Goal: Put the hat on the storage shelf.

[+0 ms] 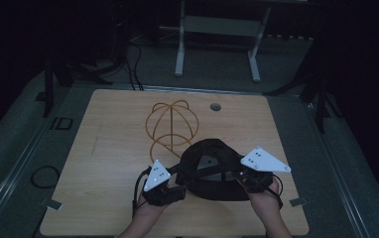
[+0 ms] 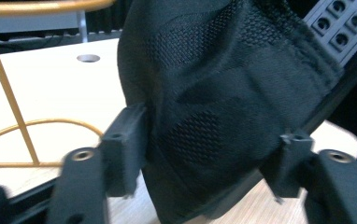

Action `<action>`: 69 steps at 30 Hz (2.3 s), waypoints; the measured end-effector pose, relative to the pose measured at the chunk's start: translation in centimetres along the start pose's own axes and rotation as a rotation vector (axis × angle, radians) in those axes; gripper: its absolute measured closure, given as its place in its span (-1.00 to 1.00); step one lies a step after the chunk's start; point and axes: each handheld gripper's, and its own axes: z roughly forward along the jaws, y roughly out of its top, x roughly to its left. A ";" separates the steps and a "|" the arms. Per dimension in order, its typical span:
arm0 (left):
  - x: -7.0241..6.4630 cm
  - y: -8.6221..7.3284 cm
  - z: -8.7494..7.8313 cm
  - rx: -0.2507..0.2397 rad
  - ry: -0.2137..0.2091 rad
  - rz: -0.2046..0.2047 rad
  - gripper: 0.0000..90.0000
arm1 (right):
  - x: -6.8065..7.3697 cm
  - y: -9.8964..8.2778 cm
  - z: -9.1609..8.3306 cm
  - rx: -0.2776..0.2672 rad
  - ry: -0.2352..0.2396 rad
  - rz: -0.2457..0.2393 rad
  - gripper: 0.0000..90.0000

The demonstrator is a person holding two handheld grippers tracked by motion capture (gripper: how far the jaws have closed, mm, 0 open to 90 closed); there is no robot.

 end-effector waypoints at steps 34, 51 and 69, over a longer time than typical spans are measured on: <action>-2.3 4.9 -1.5 -0.086 0.077 0.148 0.96 | 0.2 -4.2 -3.7 0.009 0.152 0.078 -0.01; -4.0 6.1 -2.2 -0.115 0.034 0.192 0.96 | -0.9 -8.0 -7.6 0.160 0.409 0.003 -0.26; -1.7 6.4 -3.6 -0.177 -0.198 0.241 0.95 | -4.2 -4.1 -8.4 -0.003 0.315 -0.132 0.01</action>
